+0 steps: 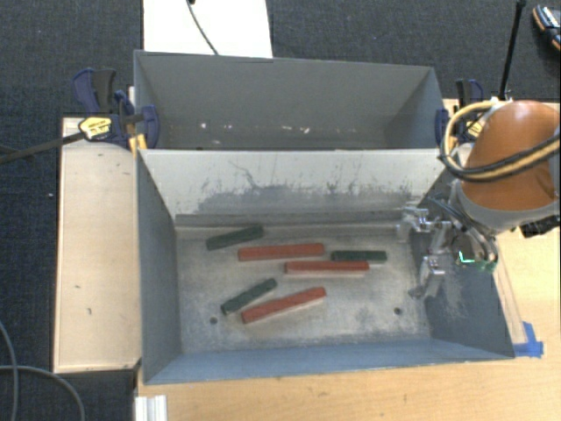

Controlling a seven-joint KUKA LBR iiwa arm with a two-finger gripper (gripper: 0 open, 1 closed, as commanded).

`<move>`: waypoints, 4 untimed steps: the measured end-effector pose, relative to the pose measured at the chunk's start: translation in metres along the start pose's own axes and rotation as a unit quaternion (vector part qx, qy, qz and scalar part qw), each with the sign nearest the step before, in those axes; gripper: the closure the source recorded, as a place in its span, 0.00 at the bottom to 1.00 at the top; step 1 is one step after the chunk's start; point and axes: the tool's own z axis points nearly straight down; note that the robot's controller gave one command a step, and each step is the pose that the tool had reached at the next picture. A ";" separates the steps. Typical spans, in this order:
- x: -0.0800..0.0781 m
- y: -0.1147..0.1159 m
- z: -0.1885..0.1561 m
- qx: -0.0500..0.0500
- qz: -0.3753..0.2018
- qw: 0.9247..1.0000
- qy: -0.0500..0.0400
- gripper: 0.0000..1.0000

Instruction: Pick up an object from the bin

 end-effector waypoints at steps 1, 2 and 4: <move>-0.002 0.000 -0.004 0.000 -0.002 1.000 -0.004 0.00; -0.032 0.045 0.057 0.001 -0.041 0.999 -0.007 0.00; -0.044 0.101 0.033 0.001 -0.106 0.994 -0.004 0.00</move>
Offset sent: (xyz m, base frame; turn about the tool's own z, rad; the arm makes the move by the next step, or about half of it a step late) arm 0.0449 0.0717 -0.0962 -0.1258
